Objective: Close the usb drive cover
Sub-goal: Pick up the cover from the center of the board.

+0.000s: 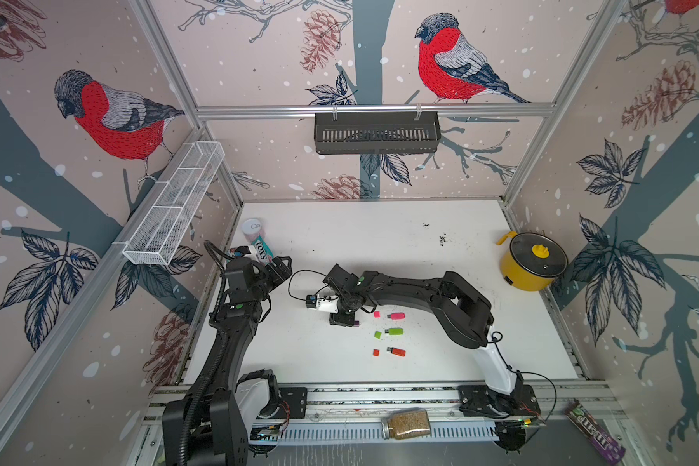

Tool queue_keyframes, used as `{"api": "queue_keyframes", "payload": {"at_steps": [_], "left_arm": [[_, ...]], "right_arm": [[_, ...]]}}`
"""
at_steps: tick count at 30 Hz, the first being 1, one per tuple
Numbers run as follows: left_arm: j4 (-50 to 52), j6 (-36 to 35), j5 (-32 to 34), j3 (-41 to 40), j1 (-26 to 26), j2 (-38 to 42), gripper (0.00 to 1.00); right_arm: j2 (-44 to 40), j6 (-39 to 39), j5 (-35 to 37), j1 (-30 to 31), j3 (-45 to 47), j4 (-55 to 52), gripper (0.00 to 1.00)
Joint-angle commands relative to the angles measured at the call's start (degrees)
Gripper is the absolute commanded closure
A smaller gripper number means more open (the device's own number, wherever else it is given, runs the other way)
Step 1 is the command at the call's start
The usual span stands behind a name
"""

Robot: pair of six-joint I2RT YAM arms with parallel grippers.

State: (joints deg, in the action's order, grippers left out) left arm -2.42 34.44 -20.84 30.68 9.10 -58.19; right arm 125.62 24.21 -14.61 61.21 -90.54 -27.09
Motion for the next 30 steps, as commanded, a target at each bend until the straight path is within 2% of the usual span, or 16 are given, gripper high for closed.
{"api": "queue_keyframes", "payload": {"at_steps": [1, 17, 30], "left_arm": [[-1.0, -0.1, 0.3, -0.2, 0.1, 0.2, 0.14], [-0.6, -0.1, 0.3, -0.4, 0.1, -0.1, 0.14], [1.2, -0.4, -3.1, -0.4, 0.1, -3.2, 0.16]], "right_arm": [[1.3, 0.8, 2.7, 0.5, 0.6, -8.7, 0.70], [0.5, 3.1, 2.9, 1.1, 1.4, -8.4, 0.80], [-6.0, 3.3, 0.6, -0.3, 7.6, 3.7, 0.83]]}}
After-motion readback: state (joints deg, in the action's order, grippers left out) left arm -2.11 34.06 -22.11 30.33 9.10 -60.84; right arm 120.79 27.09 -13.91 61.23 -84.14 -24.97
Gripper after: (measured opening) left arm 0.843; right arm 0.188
